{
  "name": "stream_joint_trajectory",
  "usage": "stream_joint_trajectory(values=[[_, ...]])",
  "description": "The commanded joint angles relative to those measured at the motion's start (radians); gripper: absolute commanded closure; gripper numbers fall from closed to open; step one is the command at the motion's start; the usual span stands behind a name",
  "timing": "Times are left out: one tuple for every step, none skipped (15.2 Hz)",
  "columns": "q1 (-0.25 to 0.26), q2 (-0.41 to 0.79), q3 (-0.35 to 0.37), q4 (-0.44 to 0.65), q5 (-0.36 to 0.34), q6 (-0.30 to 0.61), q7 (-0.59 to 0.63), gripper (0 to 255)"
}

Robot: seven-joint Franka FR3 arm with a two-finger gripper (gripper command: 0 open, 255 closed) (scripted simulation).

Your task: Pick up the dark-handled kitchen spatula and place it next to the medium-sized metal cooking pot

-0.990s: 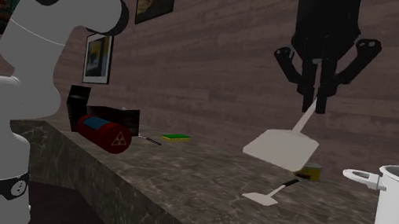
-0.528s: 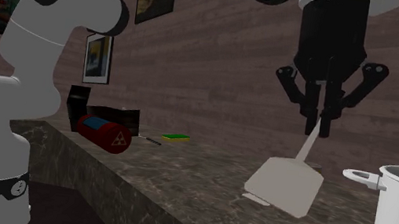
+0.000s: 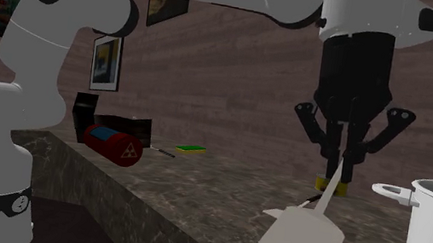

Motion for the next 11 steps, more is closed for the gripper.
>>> stream_joint_trajectory(values=[[0.002, -0.001, 0.001, -0.028, 0.000, 0.028, -0.001, 255], [0.002, -0.001, 0.001, -0.042, 0.001, 0.041, -0.002, 255], [0.003, -0.001, 0.001, -0.055, 0.001, 0.054, -0.003, 255], [0.003, 0.000, 0.001, -0.067, 0.001, 0.067, -0.004, 255], [0.004, 0.001, 0.001, -0.079, 0.002, 0.080, -0.005, 255], [0.004, 0.002, 0.001, -0.091, 0.002, 0.093, -0.006, 255], [0.004, 0.003, 0.002, -0.102, 0.003, 0.106, -0.007, 255], [0.005, 0.005, 0.002, -0.113, 0.004, 0.118, -0.008, 255], [0.005, 0.007, 0.002, -0.124, 0.004, 0.131, -0.009, 255], [0.005, 0.009, 0.003, -0.134, 0.005, 0.143, -0.010, 255], [0.006, 0.011, 0.003, -0.144, 0.006, 0.155, -0.011, 255]])
